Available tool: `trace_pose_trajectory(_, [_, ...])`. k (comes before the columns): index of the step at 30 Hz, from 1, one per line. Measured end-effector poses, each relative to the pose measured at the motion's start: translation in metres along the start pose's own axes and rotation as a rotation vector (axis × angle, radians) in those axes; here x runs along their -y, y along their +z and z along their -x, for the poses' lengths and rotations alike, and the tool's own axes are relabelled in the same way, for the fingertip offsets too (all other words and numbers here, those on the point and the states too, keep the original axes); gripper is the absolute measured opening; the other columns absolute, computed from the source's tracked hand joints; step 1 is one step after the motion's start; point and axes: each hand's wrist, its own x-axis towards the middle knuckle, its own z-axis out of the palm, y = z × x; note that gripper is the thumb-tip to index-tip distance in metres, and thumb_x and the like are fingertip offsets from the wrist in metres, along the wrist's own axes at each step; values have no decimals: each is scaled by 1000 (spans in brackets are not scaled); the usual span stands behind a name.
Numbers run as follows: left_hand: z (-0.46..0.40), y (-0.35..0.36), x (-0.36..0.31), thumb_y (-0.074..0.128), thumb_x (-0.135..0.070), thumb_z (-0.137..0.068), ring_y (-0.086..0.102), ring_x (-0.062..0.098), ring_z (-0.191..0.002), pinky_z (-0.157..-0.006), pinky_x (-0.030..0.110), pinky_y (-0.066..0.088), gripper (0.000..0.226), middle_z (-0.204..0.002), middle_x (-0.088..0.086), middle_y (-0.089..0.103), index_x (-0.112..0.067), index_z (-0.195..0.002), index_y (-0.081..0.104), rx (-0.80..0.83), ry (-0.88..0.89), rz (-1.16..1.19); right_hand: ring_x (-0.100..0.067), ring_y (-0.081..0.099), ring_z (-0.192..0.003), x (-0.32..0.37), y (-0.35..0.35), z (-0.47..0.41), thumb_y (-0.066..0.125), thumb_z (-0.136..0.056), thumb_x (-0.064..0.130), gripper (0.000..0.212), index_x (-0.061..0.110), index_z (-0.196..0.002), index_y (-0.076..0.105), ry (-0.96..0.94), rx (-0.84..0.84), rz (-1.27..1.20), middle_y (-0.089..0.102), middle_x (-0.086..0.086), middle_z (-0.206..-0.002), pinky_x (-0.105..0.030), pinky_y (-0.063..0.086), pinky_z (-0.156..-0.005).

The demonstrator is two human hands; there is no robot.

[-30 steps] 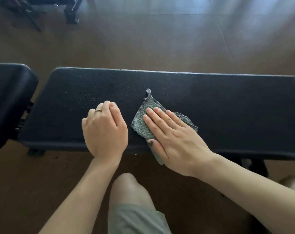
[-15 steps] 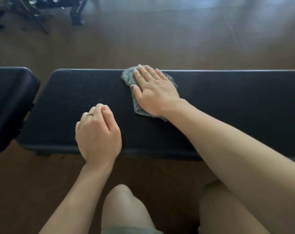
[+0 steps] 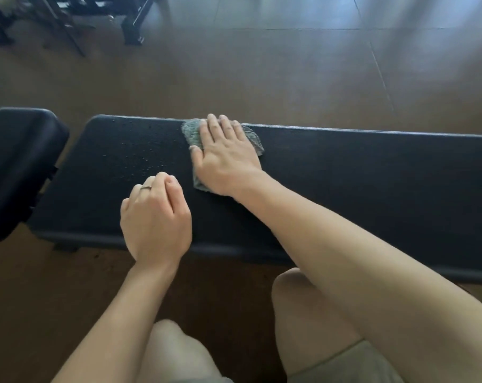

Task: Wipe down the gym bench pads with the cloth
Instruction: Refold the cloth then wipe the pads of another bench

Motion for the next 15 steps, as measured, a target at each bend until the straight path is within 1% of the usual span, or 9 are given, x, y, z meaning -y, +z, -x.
trace_pose_trajectory(2, [0, -1, 1, 28, -25, -104, 52, 29, -75, -73, 43, 37, 34, -78, 3, 59, -15, -82, 52, -7, -1, -10, -20, -5, -160, -5, -2, 2, 15, -109, 45, 65, 14, -165, 7, -65, 17, -7, 0, -5, -174, -39, -7, -128])
trace_pose_trajectory(4, [-1, -1, 0, 28, -24, -104, 47, 23, -72, -72, 41, 37, 33, -75, -2, 54, -18, -79, 48, 1, -9, -8, -16, -2, -159, -32, -7, 14, 15, -108, 47, 64, 19, -166, 10, -80, 12, -14, 3, 1, -174, -37, -5, -128])
trace_pose_trajectory(6, [-1, -1, -1, 29, -24, -104, 43, 19, -71, -70, 40, 36, 32, -74, -5, 51, -19, -77, 46, -4, -24, -8, -17, 5, -159, -75, -13, 31, 16, -108, 47, 63, 22, -165, 14, 2, -10, -4, 13, 1, -173, -37, -2, -129])
trace_pose_trajectory(8, [-1, -1, -2, 29, -23, -104, 43, 19, -71, -69, 38, 33, 34, -73, -5, 52, -17, -75, 47, -21, -51, -14, -21, 16, -156, -117, -22, 46, 19, -107, 46, 63, 19, -164, 20, 121, -35, 22, 25, -2, -168, -38, 2, -128])
trace_pose_trajectory(10, [-1, 0, -4, 29, -24, -104, 44, 19, -71, -69, 37, 33, 36, -72, -4, 54, -16, -74, 49, -19, -73, -19, -25, 19, -154, -137, -27, 54, 20, -106, 46, 64, 15, -163, 21, 192, -33, 47, 30, -5, -164, -40, 3, -128])
trace_pose_trajectory(13, [-2, 1, -6, 27, -26, -103, 47, 20, -72, -72, 40, 36, 37, -73, -4, 55, -17, -75, 49, 1, -87, -35, -32, 22, -151, -115, -21, 39, 18, -106, 47, 68, 8, -162, 21, 183, -18, 52, 31, -12, -161, -45, 3, -128])
trace_pose_trajectory(15, [-2, -1, -5, 27, -27, -103, 48, 20, -73, -72, 40, 36, 36, -74, -4, 56, -18, -76, 49, 8, -91, -41, -34, 23, -149, -84, -13, 21, 17, -106, 48, 69, 7, -161, 19, 84, -14, 56, 31, -14, -160, -47, 5, -127])
